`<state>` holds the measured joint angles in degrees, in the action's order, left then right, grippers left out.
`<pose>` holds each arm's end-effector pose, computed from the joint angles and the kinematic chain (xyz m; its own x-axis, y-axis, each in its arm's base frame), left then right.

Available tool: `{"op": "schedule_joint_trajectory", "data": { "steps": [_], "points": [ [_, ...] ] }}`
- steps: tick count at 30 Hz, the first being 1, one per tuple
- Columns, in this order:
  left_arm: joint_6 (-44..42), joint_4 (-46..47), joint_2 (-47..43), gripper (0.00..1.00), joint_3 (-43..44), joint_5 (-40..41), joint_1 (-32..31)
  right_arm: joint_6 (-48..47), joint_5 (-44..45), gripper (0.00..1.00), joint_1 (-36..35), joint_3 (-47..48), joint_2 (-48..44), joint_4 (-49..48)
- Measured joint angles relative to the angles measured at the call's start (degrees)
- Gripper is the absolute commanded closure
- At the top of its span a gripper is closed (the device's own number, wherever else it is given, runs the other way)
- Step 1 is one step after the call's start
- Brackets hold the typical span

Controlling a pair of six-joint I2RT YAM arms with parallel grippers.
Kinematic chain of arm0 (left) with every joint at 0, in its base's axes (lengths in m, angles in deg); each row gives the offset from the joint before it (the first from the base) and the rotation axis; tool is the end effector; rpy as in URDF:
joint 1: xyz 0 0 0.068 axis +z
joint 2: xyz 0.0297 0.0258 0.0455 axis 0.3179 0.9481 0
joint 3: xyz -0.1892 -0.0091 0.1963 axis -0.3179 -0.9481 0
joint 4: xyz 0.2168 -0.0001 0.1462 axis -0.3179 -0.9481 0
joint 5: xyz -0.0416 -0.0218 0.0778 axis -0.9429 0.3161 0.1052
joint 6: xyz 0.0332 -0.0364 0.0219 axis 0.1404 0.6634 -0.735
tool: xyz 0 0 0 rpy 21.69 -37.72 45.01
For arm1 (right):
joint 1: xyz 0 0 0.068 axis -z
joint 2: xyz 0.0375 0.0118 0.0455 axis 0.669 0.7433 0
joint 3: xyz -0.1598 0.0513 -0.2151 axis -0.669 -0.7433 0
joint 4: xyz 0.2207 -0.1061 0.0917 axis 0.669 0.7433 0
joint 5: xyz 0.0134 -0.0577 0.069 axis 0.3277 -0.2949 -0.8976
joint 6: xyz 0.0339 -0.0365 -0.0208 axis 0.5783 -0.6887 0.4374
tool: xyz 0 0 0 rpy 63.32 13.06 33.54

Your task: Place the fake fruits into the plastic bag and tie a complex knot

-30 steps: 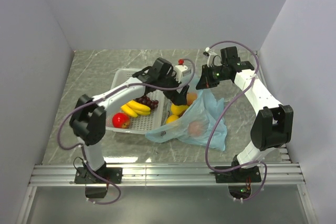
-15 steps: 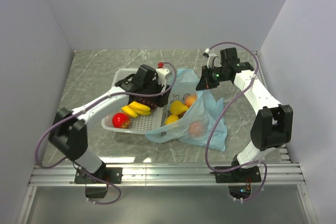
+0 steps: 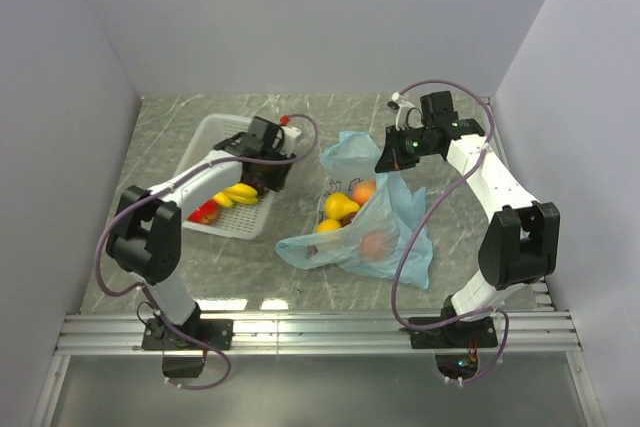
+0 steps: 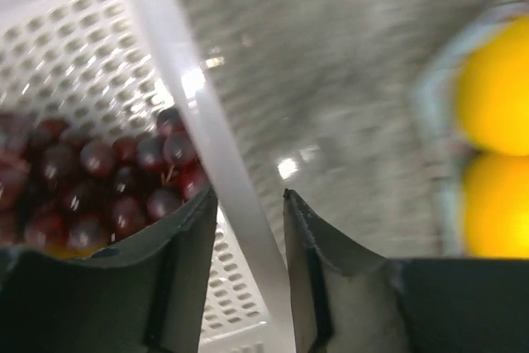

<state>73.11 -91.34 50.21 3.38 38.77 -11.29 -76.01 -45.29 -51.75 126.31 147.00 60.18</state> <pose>0.3192 -0.1855 0.2360 -0.7012 0.4074 -0.5851 0.5313 0.8458 -0.0477 0.3337 0.0797 0.2967 -0.7679 -0.1889 -0.6121 -0.5407 0.7034 0.4614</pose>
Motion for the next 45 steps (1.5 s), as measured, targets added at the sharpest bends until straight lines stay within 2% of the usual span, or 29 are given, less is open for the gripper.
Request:
{"op": "schedule_joint_trajectory", "data": {
  "steps": [3,4,5,6,7,10,13,17,20,25,28,34,39,41,43,44,45],
  "points": [
    [-4.2,-1.4,-1.7,0.41,-0.9,0.6,5.2,-0.1,0.0,1.00,0.0,-0.4,-0.3,0.0],
    [-5.7,-2.1,-2.4,0.22,-1.0,0.4,6.6,-0.1,0.0,0.96,0.0,-0.6,-0.4,-0.1],
    [-7.2,-2.5,-3.1,0.12,-1.1,0.1,7.4,-0.1,0.0,0.89,0.0,-0.7,-0.4,0.1],
    [-8.7,-3.2,-4.4,0.01,-1.3,-1.4,8.0,-0.1,-0.1,0.77,0.0,-0.7,-0.4,0.1],
    [-9.6,-3.7,-5.7,0.01,-1.5,-3.1,8.1,0.0,-0.2,0.53,0.0,-0.7,-0.4,0.1],
    [-11.7,-5.4,-12.1,0.01,-1.7,-10.6,7.6,-0.5,-0.7,0.23,0.0,-0.6,-0.4,0.1],
    [-13.3,-6.2,-19.2,0.01,-1.6,-17.5,7.3,-1.3,-1.3,0.15,0.0,0.4,-0.4,0.8],
    [-17.3,-10.3,-25.5,0.01,-1.6,-27.1,7.6,-2.7,-1.2,0.12,-0.9,6.8,-0.2,2.9],
    [-21.5,-16.0,-26.2,0.02,-2.2,-33.5,8.6,-5.5,1.4,0.09,-3.3,13.9,0.2,3.7],
    [-27.1,-24.2,-26.5,0.06,-6.4,-40.5,10.0,-12.3,10.4,0.07,-12.9,24.0,2.3,4.6],
    [-28.2,-25.7,-28.1,0.06,-8.5,-42.6,11.0,-17.2,18.4,0.06,-20.2,28.3,5.0,4.6],
    [-28.4,-25.1,-36.3,0.04,-11.3,-46.1,16.6,-27.0,34.4,0.03,-30.9,29.7,11.7,3.3],
    [-28.2,-24.8,-38.7,0.04,-11.6,-48.2,19.6,-34.9,43.8,0.02,-34.0,29.0,17.3,0.2],
    [-28.0,-24.5,-38.8,0.04,-12.5,-48.6,20.6,-37.5,46.2,0.04,-34.1,28.9,18.7,-0.9],
    [-27.9,-24.4,-38.8,0.03,-13.3,-48.8,21.3,-40.1,48.2,0.10,-34.1,28.9,20.3,-2.2],
    [-28.0,-24.4,-38.8,0.02,-13.7,-49.0,21.4,-41.2,49.0,0.14,-34.1,28.9,21.0,-2.7],
    [-28.1,-24.5,-38.8,0.01,-14.1,-49.2,21.5,-42.2,49.6,0.24,-34.1,28.9,21.5,-3.0]
  ]
}}
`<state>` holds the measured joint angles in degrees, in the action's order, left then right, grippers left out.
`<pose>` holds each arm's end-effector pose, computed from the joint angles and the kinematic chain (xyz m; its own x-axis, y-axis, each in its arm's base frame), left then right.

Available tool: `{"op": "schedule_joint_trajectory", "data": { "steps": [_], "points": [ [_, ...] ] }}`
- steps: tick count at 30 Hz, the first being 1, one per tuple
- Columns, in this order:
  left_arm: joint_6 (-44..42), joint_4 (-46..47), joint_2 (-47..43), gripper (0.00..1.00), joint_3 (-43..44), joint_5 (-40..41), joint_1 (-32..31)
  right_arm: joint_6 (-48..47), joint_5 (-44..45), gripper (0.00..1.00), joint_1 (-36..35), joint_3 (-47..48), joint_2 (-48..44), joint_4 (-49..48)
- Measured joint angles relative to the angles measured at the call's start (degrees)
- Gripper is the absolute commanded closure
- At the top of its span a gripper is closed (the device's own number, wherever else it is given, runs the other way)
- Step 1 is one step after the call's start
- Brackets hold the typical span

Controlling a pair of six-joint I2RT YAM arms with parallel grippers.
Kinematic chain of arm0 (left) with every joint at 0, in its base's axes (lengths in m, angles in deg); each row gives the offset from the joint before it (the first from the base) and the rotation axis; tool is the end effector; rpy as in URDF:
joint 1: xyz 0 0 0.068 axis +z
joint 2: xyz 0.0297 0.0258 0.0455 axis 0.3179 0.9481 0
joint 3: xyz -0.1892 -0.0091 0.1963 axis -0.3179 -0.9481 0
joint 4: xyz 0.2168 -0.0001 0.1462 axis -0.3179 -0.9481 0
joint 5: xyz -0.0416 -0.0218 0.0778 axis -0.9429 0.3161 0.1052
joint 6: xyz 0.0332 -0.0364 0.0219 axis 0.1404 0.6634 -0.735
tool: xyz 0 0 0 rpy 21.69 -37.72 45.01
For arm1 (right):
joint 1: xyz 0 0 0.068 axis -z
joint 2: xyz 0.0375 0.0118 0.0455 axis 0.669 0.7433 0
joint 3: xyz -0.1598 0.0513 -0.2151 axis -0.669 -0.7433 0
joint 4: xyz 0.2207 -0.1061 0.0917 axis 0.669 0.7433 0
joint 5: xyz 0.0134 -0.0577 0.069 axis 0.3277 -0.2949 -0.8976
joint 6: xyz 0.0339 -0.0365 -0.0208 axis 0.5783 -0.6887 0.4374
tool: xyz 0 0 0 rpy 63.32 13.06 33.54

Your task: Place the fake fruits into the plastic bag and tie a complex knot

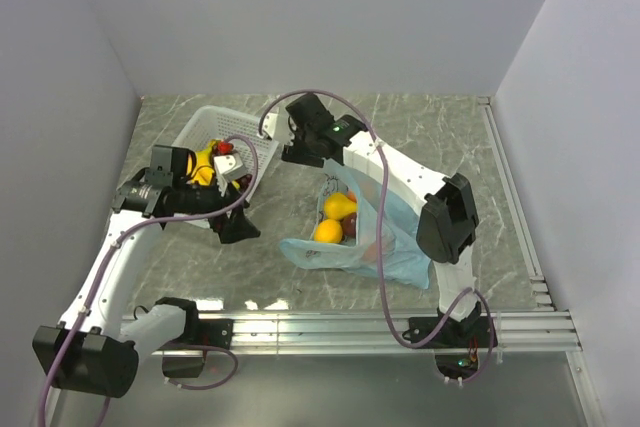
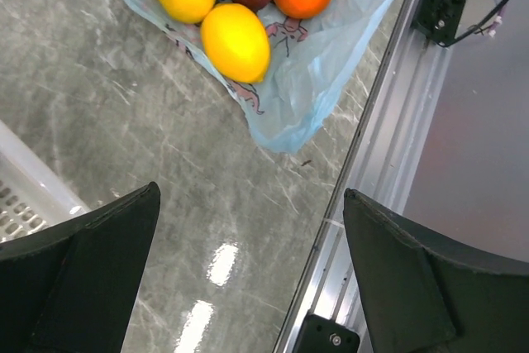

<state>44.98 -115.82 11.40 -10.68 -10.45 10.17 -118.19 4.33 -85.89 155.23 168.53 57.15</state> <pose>0.1813 -0.0552 0.3218 -0.4411 0.3555 -0.8240 0.8658 0.4104 -0.2864 0.3328 0.3104 0.3138 0.0687 -0.9164 -0.3942 -0.7621 0.2068 -0.6135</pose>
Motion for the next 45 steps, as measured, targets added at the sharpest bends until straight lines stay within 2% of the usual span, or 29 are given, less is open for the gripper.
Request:
{"op": "schedule_joint_trajectory", "data": {
  "steps": [2,3,5,6,8,9,10,17,20,23,24,25,26,28,29,34,39,43,45],
  "points": [
    [-0.4,-0.1,0.0,0.01,-0.8,-0.5,0.0,-1.7,1.0,0.34,0.0,0.0,1.1,0.0],
    [-0.5,-0.1,0.0,0.01,-1.2,-0.9,0.0,-2.1,1.3,0.47,0.0,0.0,1.5,0.0],
    [-0.9,0.0,0.0,0.01,-2.0,-1.4,-0.2,-2.8,1.5,0.59,0.0,0.0,1.9,0.0],
    [-1.0,0.5,-0.1,0.01,-2.6,-1.2,-0.6,-2.9,1.6,0.74,0.0,0.0,2.0,0.0],
    [-1.3,2.3,-0.5,0.01,-4.1,-0.4,-2.1,-2.9,1.6,0.86,0.0,0.0,2.0,0.0],
    [-1.6,3.3,-0.9,0.01,-5.0,0.4,-3.2,-2.5,1.5,0.97,0.0,0.0,2.0,0.0],
    [-2.0,4.9,-1.4,0.01,-6.2,1.6,-4.6,-2.4,1.5,1.00,0.0,0.0,2.0,0.0],
    [-2.1,17.5,-1.3,0.02,-11.5,9.0,-14.9,1.6,0.8,1.00,0.3,0.0,1.9,0.5],
    [-1.3,23.1,2.2,0.07,-11.6,11.5,-18.4,3.0,0.3,1.00,0.6,0.0,1.3,1.2],
    [-0.9,27.4,6.5,0.18,-11.6,13.6,-20.9,4.4,-0.2,1.00,1.0,-0.4,-0.3,1.4],
    [-0.8,28.2,7.9,0.35,-11.6,13.7,-21.4,4.9,-0.4,1.00,1.2,-0.6,-0.8,1.4],
    [-0.6,28.7,8.7,0.47,-11.6,13.8,-21.7,5.4,-0.5,1.00,1.4,-0.6,-1.4,1.5],
    [-0.9,29.0,9.6,0.71,-11.6,13.6,-21.9,6.1,-0.6,1.00,1.7,-0.6,-1.8,1.5],
    [-0.6,28.0,10.6,0.95,-10.7,13.5,-22.3,7.5,-0.8,1.00,2.4,-0.6,-2.6,1.5],
    [-0.6,27.0,11.0,1.00,-9.5,13.4,-22.4,8.2,-1.1,1.00,2.8,-0.6,-3.0,1.6],
    [1.0,21.0,10.9,1.00,2.4,13.1,-20.9,15.7,-4.2,1.00,8.0,3.7,-4.5,5.2],
    [5.5,19.8,8.0,1.00,17.1,13.7,-16.2,27.0,-11.1,1.00,20.2,14.2,-7.9,7.9],
    [8.1,21.2,3.0,1.00,23.4,14.5,-15.6,35.2,-18.3,1.00,32.3,12.8,-18.2,7.2],
    [8.0,21.4,0.2,1.00,23.3,14.7,-15.6,38.7,-22.1,1.00,37.9,7.3,-26.1,4.9]
  ]
}}
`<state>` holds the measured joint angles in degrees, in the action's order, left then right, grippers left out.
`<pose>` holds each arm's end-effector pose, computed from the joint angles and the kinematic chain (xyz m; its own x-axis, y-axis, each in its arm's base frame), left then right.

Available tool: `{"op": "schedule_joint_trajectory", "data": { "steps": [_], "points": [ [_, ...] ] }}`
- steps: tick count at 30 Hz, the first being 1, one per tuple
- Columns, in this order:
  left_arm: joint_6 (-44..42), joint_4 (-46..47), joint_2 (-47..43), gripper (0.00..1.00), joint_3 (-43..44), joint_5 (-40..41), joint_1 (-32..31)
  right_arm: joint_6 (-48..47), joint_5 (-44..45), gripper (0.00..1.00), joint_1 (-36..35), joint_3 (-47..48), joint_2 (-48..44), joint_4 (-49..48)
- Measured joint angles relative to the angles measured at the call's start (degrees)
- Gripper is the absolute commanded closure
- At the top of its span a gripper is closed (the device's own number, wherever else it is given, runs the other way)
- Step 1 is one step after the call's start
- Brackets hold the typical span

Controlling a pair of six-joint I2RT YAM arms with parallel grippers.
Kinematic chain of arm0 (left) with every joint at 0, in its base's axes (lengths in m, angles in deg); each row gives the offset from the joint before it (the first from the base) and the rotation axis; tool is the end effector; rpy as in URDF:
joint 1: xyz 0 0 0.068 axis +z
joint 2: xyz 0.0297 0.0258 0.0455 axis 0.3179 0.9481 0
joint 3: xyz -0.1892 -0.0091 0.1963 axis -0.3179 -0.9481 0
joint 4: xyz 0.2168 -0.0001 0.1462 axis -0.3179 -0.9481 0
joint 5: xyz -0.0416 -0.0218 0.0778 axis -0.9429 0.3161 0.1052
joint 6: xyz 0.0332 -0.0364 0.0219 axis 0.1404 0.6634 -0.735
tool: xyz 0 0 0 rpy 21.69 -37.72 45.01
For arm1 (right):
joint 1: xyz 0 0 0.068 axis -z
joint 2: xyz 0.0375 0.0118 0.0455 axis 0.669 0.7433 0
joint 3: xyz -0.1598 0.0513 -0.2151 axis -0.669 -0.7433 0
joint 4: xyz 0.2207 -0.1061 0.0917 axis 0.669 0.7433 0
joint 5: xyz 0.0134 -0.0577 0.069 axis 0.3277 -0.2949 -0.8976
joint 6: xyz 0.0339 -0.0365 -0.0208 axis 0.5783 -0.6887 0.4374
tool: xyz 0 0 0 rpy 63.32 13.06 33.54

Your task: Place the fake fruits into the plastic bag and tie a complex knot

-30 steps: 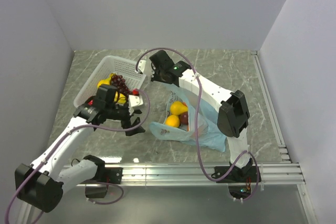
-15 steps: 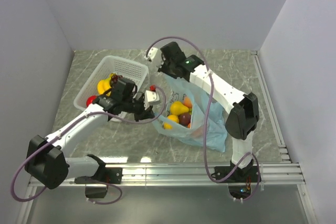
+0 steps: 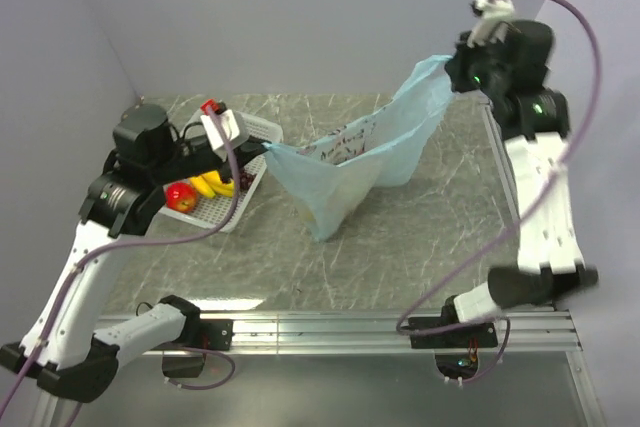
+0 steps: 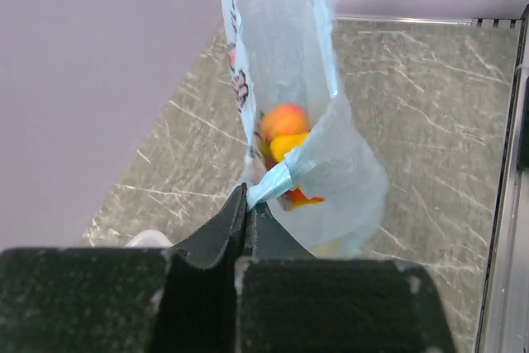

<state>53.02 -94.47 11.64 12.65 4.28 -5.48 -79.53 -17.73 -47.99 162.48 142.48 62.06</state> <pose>0.1649 -0.0974 0.4744 0.1634 0.2270 -0.9601 0.8736 0.4189 0.2477 0.3024 0.0383 0.5140 -0.2333 -0.1552 -0.9599 -0.3115 0.9471 -0.0774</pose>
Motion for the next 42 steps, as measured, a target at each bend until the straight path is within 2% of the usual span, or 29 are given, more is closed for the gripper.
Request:
{"op": "schedule_joint_trajectory", "data": {
  "steps": [2,7,12,17,22,23,26,30,33,39,42],
  "points": [
    [-0.7,-0.1,-2.1,1.00,-1.8,0.2,0.0,2.2,-3.2,1.00,2.0,-7.1,-8.1,-2.0],
    [-3.8,-2.1,-5.5,1.00,-10.5,2.3,0.0,3.8,-11.9,1.00,0.6,-26.3,-22.6,-5.2],
    [-5.7,-4.9,-5.0,1.00,-14.8,6.0,0.5,4.6,-15.3,1.00,0.6,-40.0,-25.3,-5.8],
    [-5.0,-5.2,-4.6,0.98,-14.1,6.5,4.1,5.9,-17.2,1.00,0.6,-43.4,-26.1,-6.1],
    [-1.2,-6.7,0.3,0.78,-5.9,6.7,7.7,8.8,-17.1,1.00,0.6,-43.4,-31.9,-10.3],
    [-0.1,-6.9,1.6,0.54,-3.6,6.8,8.1,9.7,-16.5,1.00,0.6,-43.4,-33.2,-11.3],
    [2.6,-6.7,3.9,0.19,1.4,6.8,8.7,12.4,-14.4,1.00,0.6,-43.8,-36.4,-14.5],
    [5.0,-6.8,4.8,0.10,5.9,6.0,8.5,15.6,-13.1,1.00,0.6,-45.2,-38.4,-17.3],
    [4.9,-9.6,9.3,0.05,13.9,6.5,5.9,17.4,-13.0,1.00,0.6,-46.1,-38.3,-18.3],
    [4.7,-16.2,28.4,0.05,38.8,4.3,-1.5,18.9,-12.7,1.00,0.6,-48.4,-37.1,-19.5],
    [5.0,-17.1,35.8,0.04,43.3,3.4,-5.2,19.3,-11.3,1.00,0.6,-50.1,-37.6,-19.9]
  ]
}}
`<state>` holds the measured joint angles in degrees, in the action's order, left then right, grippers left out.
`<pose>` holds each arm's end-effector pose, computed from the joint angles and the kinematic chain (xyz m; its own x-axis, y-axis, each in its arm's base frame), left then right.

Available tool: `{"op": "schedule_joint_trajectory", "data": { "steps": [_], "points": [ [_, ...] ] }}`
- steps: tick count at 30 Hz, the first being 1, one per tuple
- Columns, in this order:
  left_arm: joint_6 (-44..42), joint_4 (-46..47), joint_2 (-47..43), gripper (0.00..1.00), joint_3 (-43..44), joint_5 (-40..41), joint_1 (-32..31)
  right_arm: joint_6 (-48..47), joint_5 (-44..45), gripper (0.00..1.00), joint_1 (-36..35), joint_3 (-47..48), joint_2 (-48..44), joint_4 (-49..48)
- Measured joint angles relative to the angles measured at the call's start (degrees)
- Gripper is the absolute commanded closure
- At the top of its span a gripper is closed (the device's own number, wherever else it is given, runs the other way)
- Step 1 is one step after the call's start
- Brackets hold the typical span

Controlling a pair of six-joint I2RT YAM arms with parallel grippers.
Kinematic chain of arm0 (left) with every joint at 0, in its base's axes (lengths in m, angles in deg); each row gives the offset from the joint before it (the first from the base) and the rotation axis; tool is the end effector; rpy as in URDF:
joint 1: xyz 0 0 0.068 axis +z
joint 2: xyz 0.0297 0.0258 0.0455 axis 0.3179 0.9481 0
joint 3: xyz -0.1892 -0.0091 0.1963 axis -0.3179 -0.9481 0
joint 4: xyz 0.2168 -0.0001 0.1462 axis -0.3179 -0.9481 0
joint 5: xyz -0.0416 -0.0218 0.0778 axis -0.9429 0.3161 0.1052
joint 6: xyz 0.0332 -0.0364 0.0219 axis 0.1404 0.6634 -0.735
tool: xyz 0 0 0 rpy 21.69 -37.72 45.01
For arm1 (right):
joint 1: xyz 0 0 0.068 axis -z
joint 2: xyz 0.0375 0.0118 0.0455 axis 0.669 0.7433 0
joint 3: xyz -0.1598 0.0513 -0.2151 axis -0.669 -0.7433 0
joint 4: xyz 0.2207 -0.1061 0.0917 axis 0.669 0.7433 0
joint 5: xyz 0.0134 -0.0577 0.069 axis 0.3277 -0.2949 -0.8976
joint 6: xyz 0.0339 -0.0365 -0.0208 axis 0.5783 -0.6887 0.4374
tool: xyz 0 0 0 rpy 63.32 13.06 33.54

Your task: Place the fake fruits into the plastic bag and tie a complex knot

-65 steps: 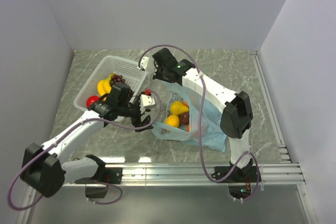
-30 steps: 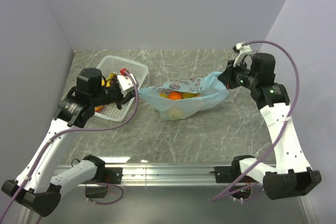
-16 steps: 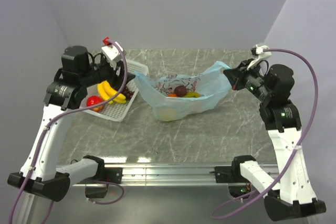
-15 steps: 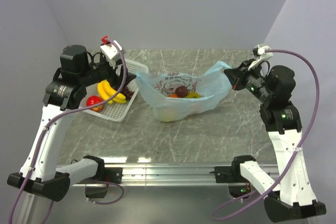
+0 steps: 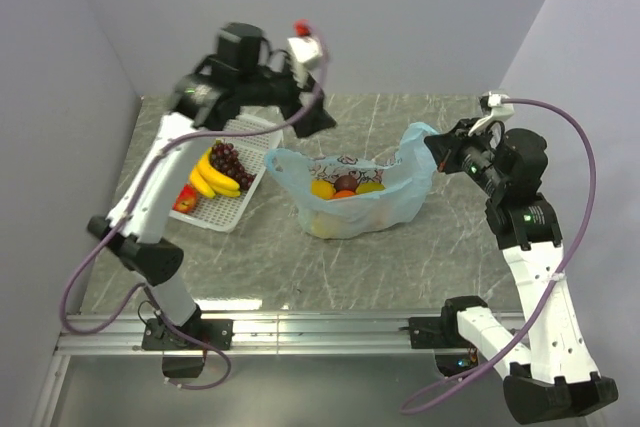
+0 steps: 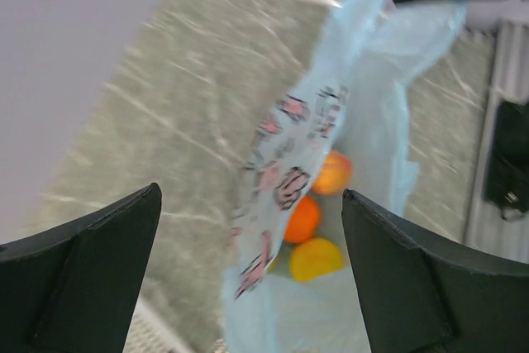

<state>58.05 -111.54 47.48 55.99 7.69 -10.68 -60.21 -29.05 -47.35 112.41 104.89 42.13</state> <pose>0.2735 -0.1760 0.5175 -0.0449 0.2742 -0.9606 0.9149 0.3974 0.0707 0.1763 0.0298 0.4226 -0.2354 0.1673 -0.9574 -0.4143 0.8738 0.2546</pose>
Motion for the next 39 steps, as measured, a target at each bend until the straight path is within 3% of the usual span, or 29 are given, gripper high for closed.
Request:
{"op": "schedule_joint_trajectory", "data": {
  "steps": [7,17,21,25,30,36,39],
  "points": [
    [1.6,0.1,9.7,0.02,-5.3,-0.6,-9.6,1.3,9.4,1.00,0.0,-4.5,-3.5,-4.5],
    [5.8,1.4,20.3,0.04,-2.9,-2.4,-10.0,3.3,17.4,1.00,0.0,-8.7,-1.4,-12.6],
    [8.0,2.0,21.4,0.30,-3.0,-4.0,-10.0,3.4,19.0,1.00,0.0,-9.7,0.2,-15.7],
    [9.1,3.1,21.4,0.73,-3.7,-5.3,-10.0,3.4,20.1,1.00,0.0,-10.3,1.2,-18.6],
    [8.6,3.8,21.4,1.00,-3.8,-7.8,-10.0,3.1,22.3,1.00,0.0,-10.6,3.8,-22.9],
    [8.3,3.7,21.4,1.00,-3.8,-11.8,-10.0,3.2,23.5,1.00,0.0,-11.1,8.0,-27.5],
    [8.3,3.7,21.4,0.91,-3.8,-13.5,-10.0,3.2,23.7,1.00,0.0,-11.1,10.4,-29.1]
  ]
}}
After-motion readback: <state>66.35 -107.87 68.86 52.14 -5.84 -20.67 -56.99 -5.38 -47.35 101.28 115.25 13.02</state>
